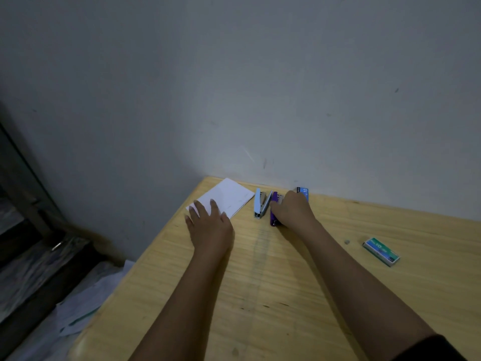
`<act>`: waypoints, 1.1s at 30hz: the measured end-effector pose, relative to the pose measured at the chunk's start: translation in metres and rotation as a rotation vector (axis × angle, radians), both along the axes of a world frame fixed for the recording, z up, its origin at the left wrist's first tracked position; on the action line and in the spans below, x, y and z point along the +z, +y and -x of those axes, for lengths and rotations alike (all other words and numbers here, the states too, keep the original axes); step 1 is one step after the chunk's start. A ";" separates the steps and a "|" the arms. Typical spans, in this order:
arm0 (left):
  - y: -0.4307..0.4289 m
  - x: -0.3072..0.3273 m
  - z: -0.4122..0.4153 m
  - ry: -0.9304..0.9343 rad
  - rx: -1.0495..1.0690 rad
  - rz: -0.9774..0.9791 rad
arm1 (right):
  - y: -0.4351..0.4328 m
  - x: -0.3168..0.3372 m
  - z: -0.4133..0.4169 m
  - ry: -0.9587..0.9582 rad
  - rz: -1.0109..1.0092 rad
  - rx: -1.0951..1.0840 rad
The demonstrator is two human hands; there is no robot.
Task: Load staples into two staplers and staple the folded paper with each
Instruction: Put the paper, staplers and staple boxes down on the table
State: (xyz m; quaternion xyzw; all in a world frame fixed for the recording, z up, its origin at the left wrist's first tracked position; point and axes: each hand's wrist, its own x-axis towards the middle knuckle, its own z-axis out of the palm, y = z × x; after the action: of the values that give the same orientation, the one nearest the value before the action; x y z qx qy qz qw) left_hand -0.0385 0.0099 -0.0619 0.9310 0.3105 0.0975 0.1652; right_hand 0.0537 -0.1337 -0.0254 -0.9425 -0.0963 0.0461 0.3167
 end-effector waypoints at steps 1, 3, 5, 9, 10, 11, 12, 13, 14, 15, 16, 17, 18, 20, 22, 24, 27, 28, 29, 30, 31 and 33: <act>0.000 0.001 0.000 0.018 0.001 -0.004 | -0.001 0.000 0.002 0.024 -0.022 0.024; -0.002 0.003 -0.001 0.064 0.008 -0.014 | -0.004 -0.001 0.006 0.066 -0.056 0.065; -0.006 0.004 -0.003 0.098 0.013 -0.027 | -0.006 -0.004 0.009 0.083 -0.083 0.088; -0.014 0.005 -0.004 0.091 0.014 -0.046 | -0.004 -0.013 0.011 0.063 -0.117 0.080; -0.016 0.005 -0.004 0.079 0.014 -0.054 | -0.003 -0.014 0.011 0.050 -0.118 0.073; -0.017 0.004 -0.004 0.067 0.017 -0.062 | -0.003 -0.015 0.011 0.034 -0.110 0.069; -0.018 0.003 -0.004 0.058 0.020 -0.070 | -0.002 -0.016 0.011 0.018 -0.099 0.062; -0.018 0.003 -0.004 0.052 0.023 -0.077 | -0.002 -0.015 0.012 0.004 -0.095 0.052; -0.018 0.001 -0.004 0.048 0.023 -0.082 | -0.001 -0.015 0.013 -0.007 -0.102 0.039; -0.018 0.000 -0.005 0.041 0.021 -0.081 | -0.001 -0.015 0.014 -0.012 -0.113 0.031; -0.018 -0.001 -0.005 0.032 0.017 -0.075 | -0.001 -0.015 0.014 -0.022 -0.120 0.028; -0.018 -0.002 -0.006 0.024 0.014 -0.071 | -0.001 -0.015 0.015 -0.028 -0.127 0.024; -0.018 -0.003 -0.006 0.018 0.014 -0.072 | -0.001 -0.016 0.015 -0.035 -0.132 0.018; -0.018 -0.004 -0.007 0.006 0.020 -0.075 | -0.001 -0.018 0.016 -0.045 -0.144 0.016; -0.019 -0.004 -0.007 0.001 0.030 -0.065 | -0.002 -0.020 0.016 -0.059 -0.150 0.017; -0.019 -0.004 -0.008 0.000 0.037 -0.051 | -0.002 -0.022 0.017 -0.076 -0.147 0.019; -0.020 -0.005 -0.008 0.004 0.043 -0.028 | -0.003 -0.026 0.020 -0.105 -0.128 0.031; -0.020 -0.005 -0.008 0.006 0.046 -0.024 | -0.004 -0.027 0.020 -0.117 -0.122 0.039; -0.020 -0.005 -0.008 0.007 0.049 -0.024 | -0.004 -0.028 0.020 -0.124 -0.117 0.045; -0.020 -0.005 -0.008 0.005 0.052 -0.027 | -0.005 -0.029 0.020 -0.127 -0.115 0.047; -0.020 -0.006 -0.008 0.002 0.057 -0.029 | -0.004 -0.030 0.021 -0.130 -0.117 0.046; -0.021 -0.006 -0.009 -0.006 0.066 -0.033 | -0.003 -0.031 0.021 -0.131 -0.117 0.042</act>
State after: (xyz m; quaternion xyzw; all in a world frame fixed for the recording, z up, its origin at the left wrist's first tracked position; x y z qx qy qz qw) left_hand -0.0293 -0.0108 -0.0679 0.9226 0.3386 0.1109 0.1475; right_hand 0.0330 -0.1372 -0.0560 -0.9213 -0.1390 -0.0149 0.3630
